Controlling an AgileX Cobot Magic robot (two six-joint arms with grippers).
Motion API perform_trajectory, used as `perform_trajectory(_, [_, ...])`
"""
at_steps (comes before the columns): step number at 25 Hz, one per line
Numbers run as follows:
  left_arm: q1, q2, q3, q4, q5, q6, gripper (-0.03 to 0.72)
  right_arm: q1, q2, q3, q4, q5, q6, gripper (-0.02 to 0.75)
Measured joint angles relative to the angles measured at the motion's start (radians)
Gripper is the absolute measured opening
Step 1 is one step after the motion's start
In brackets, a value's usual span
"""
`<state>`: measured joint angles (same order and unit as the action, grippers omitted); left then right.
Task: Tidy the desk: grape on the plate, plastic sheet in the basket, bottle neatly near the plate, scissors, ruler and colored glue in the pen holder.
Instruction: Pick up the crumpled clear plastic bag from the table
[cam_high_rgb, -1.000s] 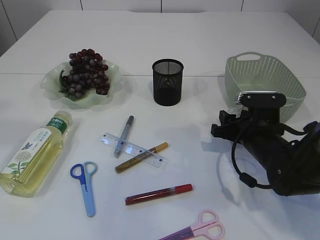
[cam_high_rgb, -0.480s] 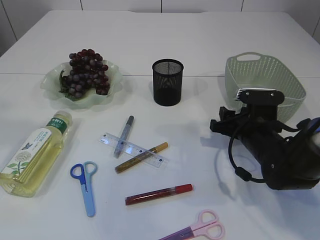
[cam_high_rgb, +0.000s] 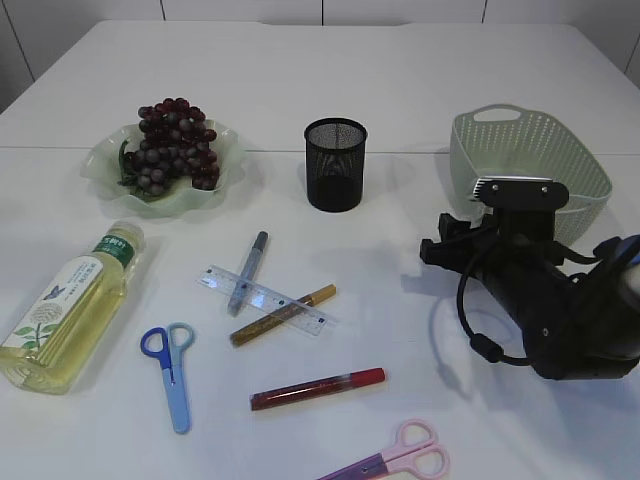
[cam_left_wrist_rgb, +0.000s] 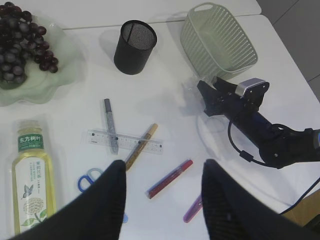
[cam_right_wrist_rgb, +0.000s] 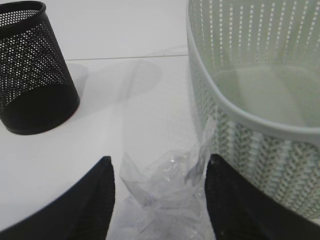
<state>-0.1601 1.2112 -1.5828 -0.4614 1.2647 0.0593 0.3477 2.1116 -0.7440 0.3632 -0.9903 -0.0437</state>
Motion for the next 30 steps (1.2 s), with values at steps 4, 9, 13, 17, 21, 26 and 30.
perform_trajectory(4, [0.0,0.0,0.0,0.0,0.0,0.0,0.363,0.0,0.0,0.0,0.0,0.0,0.0,0.458])
perform_trajectory(9, [0.0,0.0,0.0,0.0,0.0,0.0,0.363,0.0,0.0,0.0,0.001,0.0,0.0,0.458])
perform_trajectory(13, [0.0,0.0,0.0,-0.002,0.0,0.0,0.363,0.0,0.0,0.0,0.001,0.0,0.0,0.458])
perform_trajectory(17, [0.0,0.0,0.0,-0.004,0.0,0.002,0.363,0.0,0.0,0.0,0.001,0.0,0.0,0.449])
perform_trajectory(21, [0.0,0.0,0.0,-0.019,0.0,0.002,0.363,0.0,0.0,0.0,0.001,0.0,-0.001,0.383])
perform_trajectory(26, [0.0,0.0,0.0,-0.03,0.0,0.002,0.363,0.0,0.0,0.0,0.002,0.004,-0.002,0.222])
perform_trajectory(30, [0.0,0.0,0.0,-0.03,0.0,0.002,0.363,0.0,0.0,0.0,0.008,0.037,-0.002,0.117])
